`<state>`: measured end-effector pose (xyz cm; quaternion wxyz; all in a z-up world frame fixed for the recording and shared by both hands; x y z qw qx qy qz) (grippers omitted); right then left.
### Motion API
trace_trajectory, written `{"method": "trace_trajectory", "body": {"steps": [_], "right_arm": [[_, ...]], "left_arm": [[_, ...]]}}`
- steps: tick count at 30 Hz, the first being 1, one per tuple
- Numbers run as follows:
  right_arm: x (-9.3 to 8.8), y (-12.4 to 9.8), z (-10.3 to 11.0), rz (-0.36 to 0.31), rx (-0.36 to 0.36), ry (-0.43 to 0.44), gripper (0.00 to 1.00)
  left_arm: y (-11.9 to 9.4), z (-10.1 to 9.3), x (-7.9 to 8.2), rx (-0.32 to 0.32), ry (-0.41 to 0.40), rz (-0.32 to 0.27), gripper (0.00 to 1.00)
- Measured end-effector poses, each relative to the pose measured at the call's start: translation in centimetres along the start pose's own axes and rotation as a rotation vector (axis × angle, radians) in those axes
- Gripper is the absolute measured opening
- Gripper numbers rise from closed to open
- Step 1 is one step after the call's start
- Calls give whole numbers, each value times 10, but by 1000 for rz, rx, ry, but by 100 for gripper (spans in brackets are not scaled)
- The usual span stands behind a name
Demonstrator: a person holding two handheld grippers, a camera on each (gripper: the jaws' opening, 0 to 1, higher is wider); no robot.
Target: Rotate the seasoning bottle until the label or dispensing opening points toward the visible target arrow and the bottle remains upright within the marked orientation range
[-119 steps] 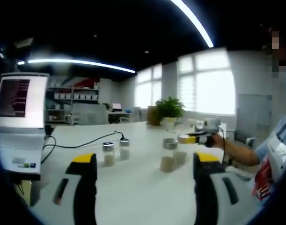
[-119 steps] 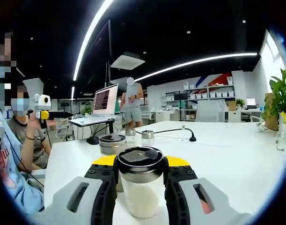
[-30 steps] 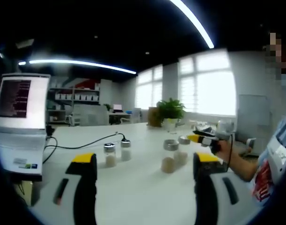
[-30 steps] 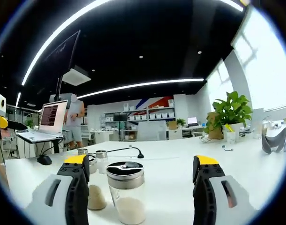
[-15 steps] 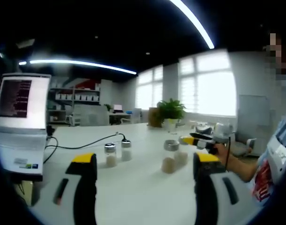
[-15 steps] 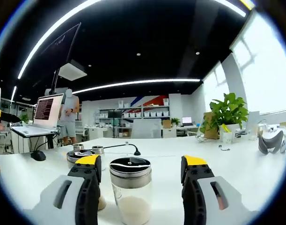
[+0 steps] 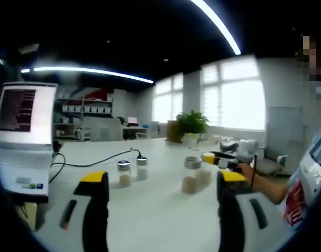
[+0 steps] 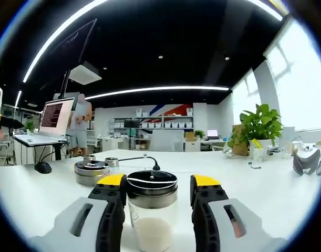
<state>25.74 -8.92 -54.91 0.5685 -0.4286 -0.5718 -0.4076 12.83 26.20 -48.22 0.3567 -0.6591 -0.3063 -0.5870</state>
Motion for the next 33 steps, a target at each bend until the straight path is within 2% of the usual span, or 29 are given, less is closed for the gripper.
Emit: {"method": "trace_trajectory", "body": {"steps": [4,23,33], "right_arm": [[-1,0,4,-2,20,-8,38],[-3,0,3,-11,19,2,37],[-3,-1,-2,4,77,3,37]], "left_arm": [[0,-1,0,-2,1,0,90],[0,1,1,3,-3,-1,90],[0,1,0,3,0,1,90]]}}
Point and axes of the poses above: the point that each gripper's makers call its tool centre point, and the gripper's own axes: y roughly forward along the fingers, z roughly to its left, x roughly out of its top, the point moved 7 cm from there along -y, roughly backward along the fingers, and after that the axes turned 6 degrees about z, right-handed, at the moved point
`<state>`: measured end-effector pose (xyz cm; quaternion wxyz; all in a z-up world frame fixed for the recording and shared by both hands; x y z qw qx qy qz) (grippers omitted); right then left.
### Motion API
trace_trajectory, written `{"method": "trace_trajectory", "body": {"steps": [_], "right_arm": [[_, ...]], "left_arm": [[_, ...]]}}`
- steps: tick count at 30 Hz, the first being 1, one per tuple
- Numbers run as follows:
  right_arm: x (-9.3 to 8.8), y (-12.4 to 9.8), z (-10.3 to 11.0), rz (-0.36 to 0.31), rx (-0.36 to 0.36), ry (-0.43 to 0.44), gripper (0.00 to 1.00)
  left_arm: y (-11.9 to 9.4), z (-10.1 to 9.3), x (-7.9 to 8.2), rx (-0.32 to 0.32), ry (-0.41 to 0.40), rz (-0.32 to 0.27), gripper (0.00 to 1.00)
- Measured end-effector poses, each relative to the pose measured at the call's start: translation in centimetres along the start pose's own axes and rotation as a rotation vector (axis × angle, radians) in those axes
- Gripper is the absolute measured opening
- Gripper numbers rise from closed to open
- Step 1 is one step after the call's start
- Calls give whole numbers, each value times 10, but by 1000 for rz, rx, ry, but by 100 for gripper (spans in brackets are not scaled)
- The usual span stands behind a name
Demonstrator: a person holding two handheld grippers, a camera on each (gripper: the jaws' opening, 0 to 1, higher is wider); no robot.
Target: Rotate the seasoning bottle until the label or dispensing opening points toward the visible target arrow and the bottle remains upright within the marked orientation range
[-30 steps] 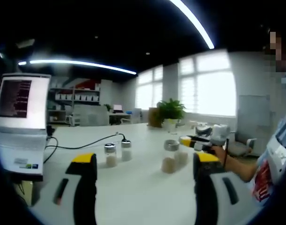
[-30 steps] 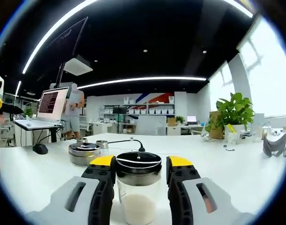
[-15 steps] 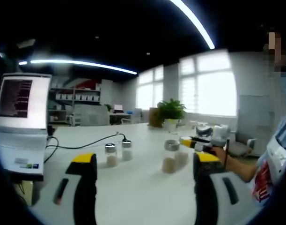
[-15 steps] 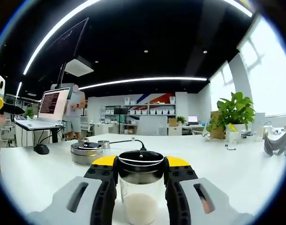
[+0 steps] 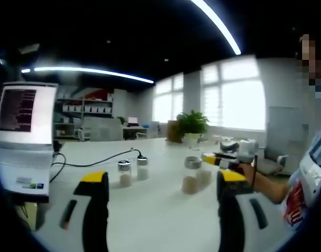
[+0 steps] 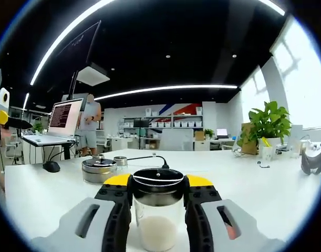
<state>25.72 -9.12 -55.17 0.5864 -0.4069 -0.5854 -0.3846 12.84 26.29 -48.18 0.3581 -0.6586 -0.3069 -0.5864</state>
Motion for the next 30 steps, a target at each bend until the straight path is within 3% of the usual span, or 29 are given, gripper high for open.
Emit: {"method": "trace_trajectory", "body": {"steps": [16,30], "right_arm": [[0,-1,-8,20,131,9,37],[2,3,-17,49,306,5,37]], "left_arm": [[2,-3,-1,-3,0,1,90],[4,-4,-1,-12,-2,6,90]]}}
Point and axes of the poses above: the point that each gripper's makers call its tool centre point, and the gripper's own axes: y roughly forward along the fingers, z roughly to its left, x roughly out of its top, the point moved 7 cm from there along -y, roughly backward along the fingers, and after that the axes turned 6 degrees about z, right-handed, at the moved point
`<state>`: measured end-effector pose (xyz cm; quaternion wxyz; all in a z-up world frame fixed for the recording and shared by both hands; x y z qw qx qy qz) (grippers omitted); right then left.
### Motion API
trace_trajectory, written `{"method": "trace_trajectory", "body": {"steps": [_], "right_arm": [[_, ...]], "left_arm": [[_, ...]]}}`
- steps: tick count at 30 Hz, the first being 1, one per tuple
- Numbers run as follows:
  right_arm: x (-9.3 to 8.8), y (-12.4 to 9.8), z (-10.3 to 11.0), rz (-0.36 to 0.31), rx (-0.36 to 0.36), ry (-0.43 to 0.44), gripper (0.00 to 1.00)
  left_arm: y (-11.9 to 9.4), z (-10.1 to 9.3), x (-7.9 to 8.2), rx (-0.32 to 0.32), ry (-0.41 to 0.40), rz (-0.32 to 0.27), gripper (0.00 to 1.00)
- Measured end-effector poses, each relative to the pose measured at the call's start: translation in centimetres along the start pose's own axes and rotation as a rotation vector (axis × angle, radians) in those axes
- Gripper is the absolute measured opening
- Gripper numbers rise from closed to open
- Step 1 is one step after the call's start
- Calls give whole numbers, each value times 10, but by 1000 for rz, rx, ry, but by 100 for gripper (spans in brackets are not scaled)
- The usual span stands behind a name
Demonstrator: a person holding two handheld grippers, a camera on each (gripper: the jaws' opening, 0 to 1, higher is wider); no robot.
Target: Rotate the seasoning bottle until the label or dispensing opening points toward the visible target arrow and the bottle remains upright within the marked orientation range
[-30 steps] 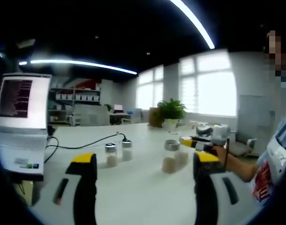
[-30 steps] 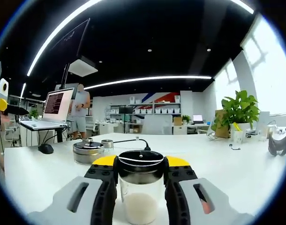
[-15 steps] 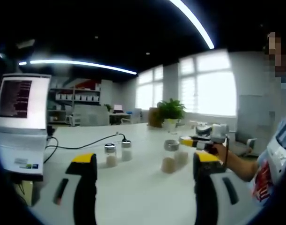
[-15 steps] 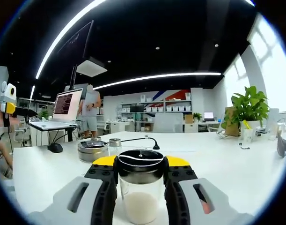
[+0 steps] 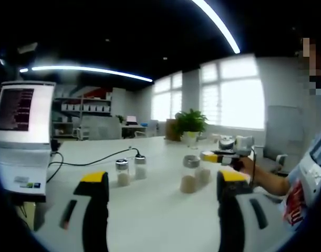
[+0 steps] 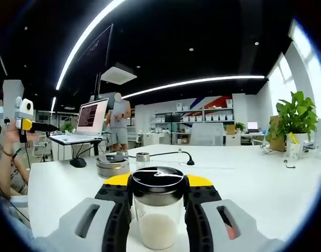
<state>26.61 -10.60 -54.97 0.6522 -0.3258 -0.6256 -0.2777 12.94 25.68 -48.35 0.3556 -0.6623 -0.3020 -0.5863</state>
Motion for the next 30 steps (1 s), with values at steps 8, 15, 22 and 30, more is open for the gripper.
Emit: {"method": "trace_trajectory", "body": {"steps": [8,15,22,30], "right_arm": [[2,0,-2,27,56,-11,37],[2,1,-9,35,157,-3,37],[1,1,-15,39,250,3,37],[-1,4,-19,22,349,14,37]], "left_arm": [[0,0,0,2,0,-1,90],[2,-2,-1,-23,-12,-1,90],[2,-1,-1,-17,-12,1,90],[2,0,-2,-17,-14,5,90]]}}
Point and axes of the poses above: the point that each gripper's makers call its tool centre point, and the gripper's own axes: y roughly forward along the fingers, z roughly to its left, x roughly out of its top, the point moved 7 cm from there along -y, roughly backward along the fingers, and after that the axes turned 6 degrees about z, right-handed, at the moved point
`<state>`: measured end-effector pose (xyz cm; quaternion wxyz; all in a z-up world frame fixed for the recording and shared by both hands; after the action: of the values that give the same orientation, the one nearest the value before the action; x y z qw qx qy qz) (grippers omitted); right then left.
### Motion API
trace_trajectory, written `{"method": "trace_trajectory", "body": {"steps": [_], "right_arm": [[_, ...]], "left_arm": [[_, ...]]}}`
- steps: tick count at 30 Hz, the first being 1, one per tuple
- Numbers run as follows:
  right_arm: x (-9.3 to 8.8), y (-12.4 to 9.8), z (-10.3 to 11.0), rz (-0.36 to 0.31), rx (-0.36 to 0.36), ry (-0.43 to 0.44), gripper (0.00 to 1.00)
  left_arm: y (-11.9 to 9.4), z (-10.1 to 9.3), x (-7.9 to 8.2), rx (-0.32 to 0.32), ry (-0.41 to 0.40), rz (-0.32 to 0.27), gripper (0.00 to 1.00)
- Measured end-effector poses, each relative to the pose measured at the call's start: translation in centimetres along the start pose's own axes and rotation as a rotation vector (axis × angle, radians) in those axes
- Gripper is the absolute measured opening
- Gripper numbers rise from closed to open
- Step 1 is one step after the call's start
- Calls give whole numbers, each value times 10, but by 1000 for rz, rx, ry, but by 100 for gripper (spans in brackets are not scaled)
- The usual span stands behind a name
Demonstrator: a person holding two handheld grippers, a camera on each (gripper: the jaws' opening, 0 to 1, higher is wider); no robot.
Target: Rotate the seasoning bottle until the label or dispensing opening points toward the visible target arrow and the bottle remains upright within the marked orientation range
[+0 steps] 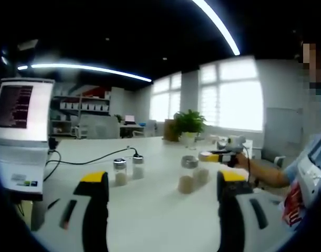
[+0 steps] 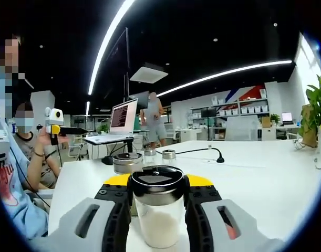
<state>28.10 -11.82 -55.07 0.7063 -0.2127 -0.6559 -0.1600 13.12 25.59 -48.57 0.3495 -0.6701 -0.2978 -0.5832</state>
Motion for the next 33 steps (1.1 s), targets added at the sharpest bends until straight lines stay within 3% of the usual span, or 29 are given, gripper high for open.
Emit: {"method": "trace_trajectory", "body": {"steps": [12,33], "right_arm": [[-1,3,-8,1,162,11,37],[1,9,-18,23,362,-37,37]], "left_arm": [[1,0,-1,1,-1,4,90],[0,2,-1,6,-4,7,90]]}}
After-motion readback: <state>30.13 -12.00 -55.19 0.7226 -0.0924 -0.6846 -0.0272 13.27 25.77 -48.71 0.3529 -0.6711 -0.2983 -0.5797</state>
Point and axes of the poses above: the point that each gripper's makers call its tool centre point, and the gripper's own axes: y roughly forward along the fingers, z roughly to its left, x roughly out of its top, the point moved 7 cm from there along -y, roughly backward along the fingers, and after that the axes turned 6 degrees about z, right-handed, at the moved point
